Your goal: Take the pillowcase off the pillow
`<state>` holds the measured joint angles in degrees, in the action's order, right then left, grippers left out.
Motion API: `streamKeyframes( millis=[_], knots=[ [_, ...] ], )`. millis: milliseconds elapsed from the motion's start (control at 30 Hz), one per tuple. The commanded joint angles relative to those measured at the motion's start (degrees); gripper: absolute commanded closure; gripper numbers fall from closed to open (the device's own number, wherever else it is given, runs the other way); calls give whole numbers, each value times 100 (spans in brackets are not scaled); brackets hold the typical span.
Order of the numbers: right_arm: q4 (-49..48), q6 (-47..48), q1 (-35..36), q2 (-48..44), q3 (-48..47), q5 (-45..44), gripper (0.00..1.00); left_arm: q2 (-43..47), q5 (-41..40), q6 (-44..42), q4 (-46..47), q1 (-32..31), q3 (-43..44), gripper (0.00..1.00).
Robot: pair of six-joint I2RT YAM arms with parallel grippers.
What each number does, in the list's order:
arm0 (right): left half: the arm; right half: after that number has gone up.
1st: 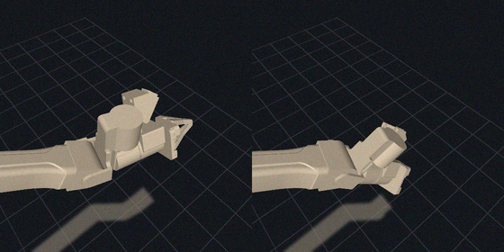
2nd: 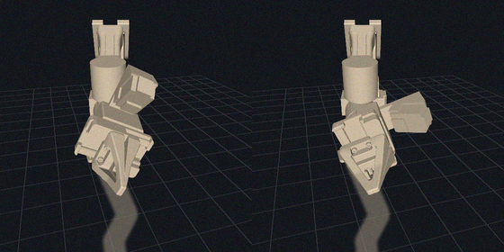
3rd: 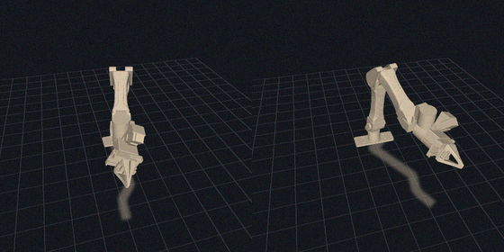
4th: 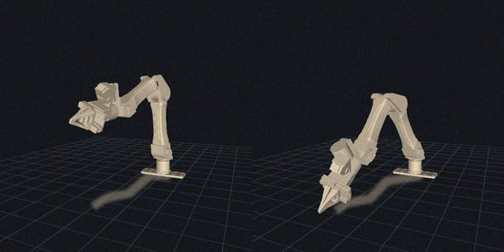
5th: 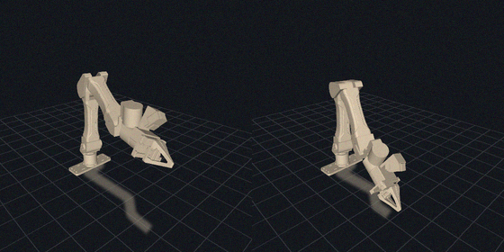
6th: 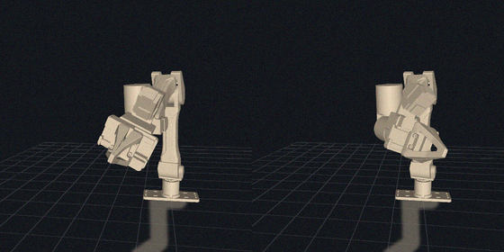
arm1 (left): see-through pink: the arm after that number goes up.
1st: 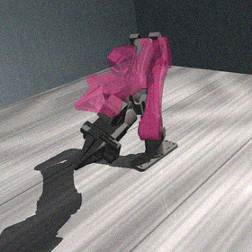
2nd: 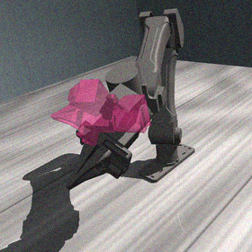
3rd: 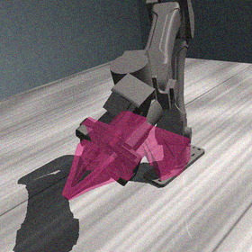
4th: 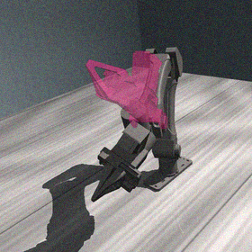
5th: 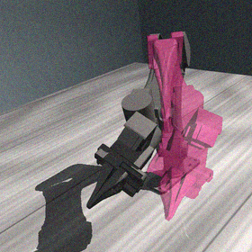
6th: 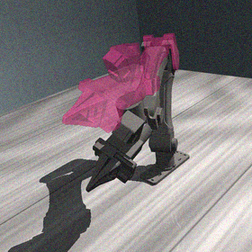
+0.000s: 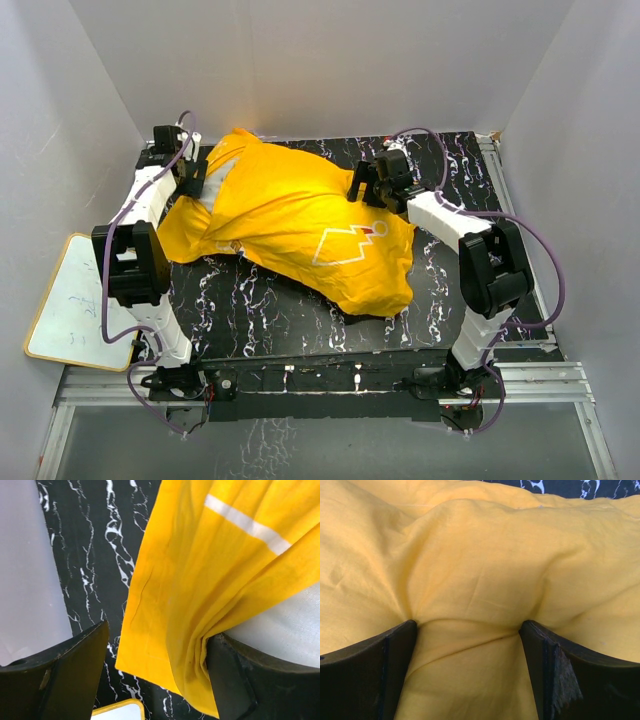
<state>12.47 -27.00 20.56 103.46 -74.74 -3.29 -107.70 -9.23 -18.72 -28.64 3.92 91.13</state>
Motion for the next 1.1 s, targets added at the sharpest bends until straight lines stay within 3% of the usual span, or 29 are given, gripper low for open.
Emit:
streamKeyframes(
  millis=[0, 100, 300, 433, 533, 600, 700, 800, 833, 900, 1000, 1067],
  knots=[
    [691, 46, 223, -46, 409, -117, 12, -29, -903, -133, 493, 111, 320, 29],
    [656, 16, 315, -141, 566, -155, 13, -301, -867, 13, 367, 93, 700, 37],
    [563, -42, 375, -299, 833, -108, 15, -668, -273, 269, 164, 46, 1469, 74],
    [369, -113, 530, -541, 980, 92, 17, -1230, 642, 539, -678, -5, 2415, 80],
    [220, -59, 681, -764, 1116, 365, 17, -1731, 898, 622, -1216, -81, 3239, 95],
    [124, 6, 780, -971, 1259, 566, 17, -1945, 896, 557, -1243, -145, 3601, 96],
    [-47, 130, 880, -1396, 1575, 854, 17, -2041, 676, 320, -987, -257, 3833, 91],
    [-70, 252, 940, -1728, 1781, 1019, 17, -2108, 336, -66, -629, -395, 3754, 61],
    [9, 283, 954, -1787, 1805, 1014, 17, -2133, 170, -157, -478, -430, 3685, 47],
    [186, 348, 965, -1840, 1820, 978, 17, -2248, -15, -306, -283, -457, 3627, 33],
    [263, 371, 993, -1901, 1878, 934, 17, -2503, -66, -365, -226, -456, 3779, 27],
    [223, 376, 1031, -1883, 1921, 939, 17, -2617, 82, -408, -230, -454, 3838, 31]
  ],
)
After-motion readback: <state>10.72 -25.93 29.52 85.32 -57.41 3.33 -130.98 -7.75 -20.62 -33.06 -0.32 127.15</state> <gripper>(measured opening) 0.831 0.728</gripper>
